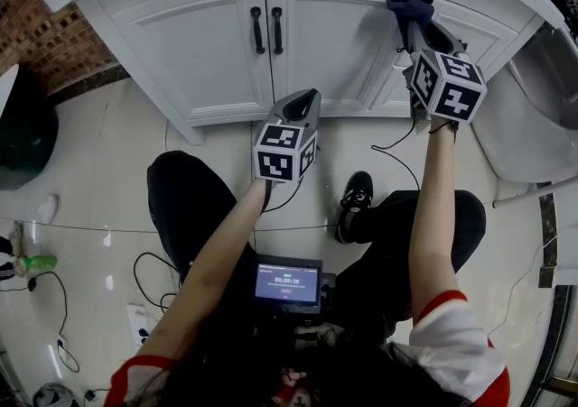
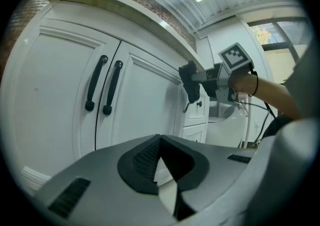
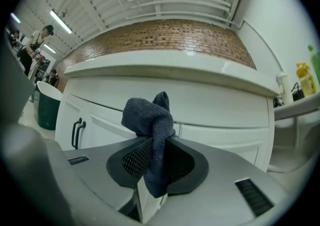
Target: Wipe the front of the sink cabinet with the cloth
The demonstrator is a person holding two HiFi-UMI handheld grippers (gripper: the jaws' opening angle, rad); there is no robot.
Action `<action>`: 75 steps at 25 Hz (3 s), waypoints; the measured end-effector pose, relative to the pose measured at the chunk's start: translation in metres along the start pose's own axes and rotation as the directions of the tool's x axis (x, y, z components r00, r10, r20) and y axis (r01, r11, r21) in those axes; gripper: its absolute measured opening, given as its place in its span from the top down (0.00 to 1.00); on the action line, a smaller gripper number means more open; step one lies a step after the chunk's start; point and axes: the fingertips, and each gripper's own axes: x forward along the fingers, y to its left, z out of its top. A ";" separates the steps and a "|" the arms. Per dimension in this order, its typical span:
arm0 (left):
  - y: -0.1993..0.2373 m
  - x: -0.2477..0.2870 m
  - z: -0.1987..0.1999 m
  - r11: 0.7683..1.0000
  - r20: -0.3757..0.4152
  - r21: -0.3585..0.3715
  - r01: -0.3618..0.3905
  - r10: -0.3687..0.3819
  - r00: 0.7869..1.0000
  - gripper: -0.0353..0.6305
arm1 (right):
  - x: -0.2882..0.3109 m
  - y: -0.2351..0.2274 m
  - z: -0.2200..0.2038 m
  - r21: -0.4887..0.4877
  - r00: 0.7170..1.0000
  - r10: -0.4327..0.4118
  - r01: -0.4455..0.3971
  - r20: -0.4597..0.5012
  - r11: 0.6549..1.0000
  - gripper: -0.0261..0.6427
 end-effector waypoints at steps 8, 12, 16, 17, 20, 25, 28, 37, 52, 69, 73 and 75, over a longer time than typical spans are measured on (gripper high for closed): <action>-0.005 0.002 0.001 1.000 0.000 -0.001 0.004 -0.004 1.000 0.89 | 0.009 -0.009 0.015 -0.082 1.000 -0.008 0.007 -0.007 0.997 0.82; -0.004 0.002 -0.003 1.000 -0.012 0.001 0.004 -0.004 1.000 0.89 | 0.013 -0.001 -0.043 -0.064 0.995 -0.010 0.003 -0.102 0.998 0.82; -0.001 0.003 -0.006 1.000 -0.019 0.000 -0.002 0.002 1.000 0.89 | 0.015 0.010 -0.112 -0.032 0.977 -0.007 0.000 -0.215 0.999 0.83; 0.000 0.004 -0.007 1.000 -0.021 0.000 -0.003 0.003 1.000 0.89 | 0.016 0.014 -0.130 -0.023 0.970 -0.002 -0.003 -0.244 1.000 0.82; 0.003 0.005 -0.011 1.000 -0.028 -0.001 -0.007 0.007 1.000 0.89 | 0.019 0.029 -0.181 0.029 0.945 0.020 -0.011 -0.328 1.000 0.83; 0.010 0.006 -0.020 1.000 -0.045 -0.004 -0.015 0.015 0.999 0.89 | 0.020 0.047 -0.264 0.155 0.885 0.073 -0.001 -0.459 0.988 0.82; 0.016 0.007 -0.026 1.000 -0.056 -0.009 -0.024 0.023 0.998 0.89 | 0.020 0.056 -0.301 0.162 0.845 0.088 -0.001 -0.528 0.987 0.82; 0.031 0.009 -0.044 0.999 -0.090 -0.019 -0.042 0.040 0.995 0.89 | 0.018 0.077 -0.369 0.171 0.763 0.134 -0.032 -0.632 0.985 0.82; 0.040 -0.007 -0.040 0.997 -0.079 -0.022 -0.067 0.065 0.995 0.89 | 0.002 0.120 -0.354 0.326 0.791 0.222 -0.031 -0.570 0.945 0.82; 0.042 -0.112 -0.016 0.984 0.023 -0.090 -0.153 0.155 0.988 0.89 | -0.113 0.220 -0.152 0.402 0.922 0.352 -0.264 -0.164 0.877 0.83; 0.030 -0.132 -0.022 0.984 0.029 -0.083 -0.159 0.162 0.986 0.89 | -0.130 0.215 -0.158 0.426 0.927 0.341 -0.249 -0.155 0.870 0.83; 0.029 -0.140 -0.027 0.984 0.024 -0.071 -0.166 0.168 0.986 0.89 | -0.133 0.218 -0.162 0.429 0.927 0.340 -0.245 -0.160 0.869 0.83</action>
